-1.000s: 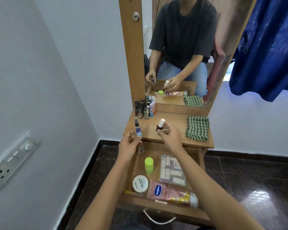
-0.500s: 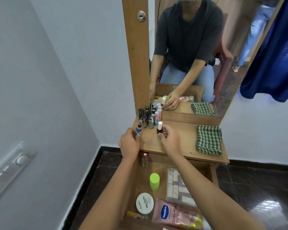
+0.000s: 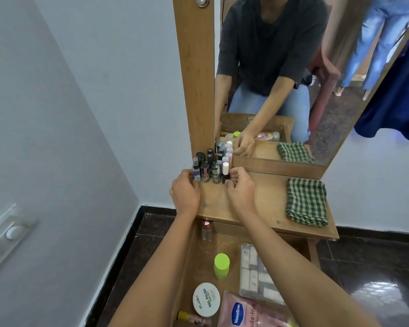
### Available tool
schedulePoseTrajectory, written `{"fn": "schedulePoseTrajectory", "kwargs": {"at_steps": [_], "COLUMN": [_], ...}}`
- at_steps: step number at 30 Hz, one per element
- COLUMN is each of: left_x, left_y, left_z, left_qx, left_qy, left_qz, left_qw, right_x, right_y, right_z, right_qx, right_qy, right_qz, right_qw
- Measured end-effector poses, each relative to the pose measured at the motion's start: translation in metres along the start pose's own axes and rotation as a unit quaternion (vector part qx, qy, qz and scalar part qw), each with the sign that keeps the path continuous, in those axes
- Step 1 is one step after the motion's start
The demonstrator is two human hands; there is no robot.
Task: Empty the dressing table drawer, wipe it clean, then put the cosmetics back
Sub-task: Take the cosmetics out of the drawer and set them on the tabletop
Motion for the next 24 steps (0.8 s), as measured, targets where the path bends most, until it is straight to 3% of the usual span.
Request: {"fn": "schedulePoseTrajectory", "kwargs": {"at_steps": [24], "left_x": [-0.0032], "left_y": [0.0033], "left_z": [0.0046], "left_qx": [0.022], "left_qy": [-0.002], "left_qz": [0.008], "left_qw": [1.0], "right_x": [-0.0036], "right_y": [0.003], "right_z": [0.0009], "right_qx": [0.0], "right_qy": [-0.012], "right_qz": [-0.012], "right_qw": [1.0]}}
Point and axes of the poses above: each hand's wrist, its own y-axis away from the middle knuckle, its own z-axis out of the palm, x = y × z, the point moved 2 cm from there along -y, towards the middle knuckle, and after that the axes turned 13 degrees about -z, right-handed, at the moved point
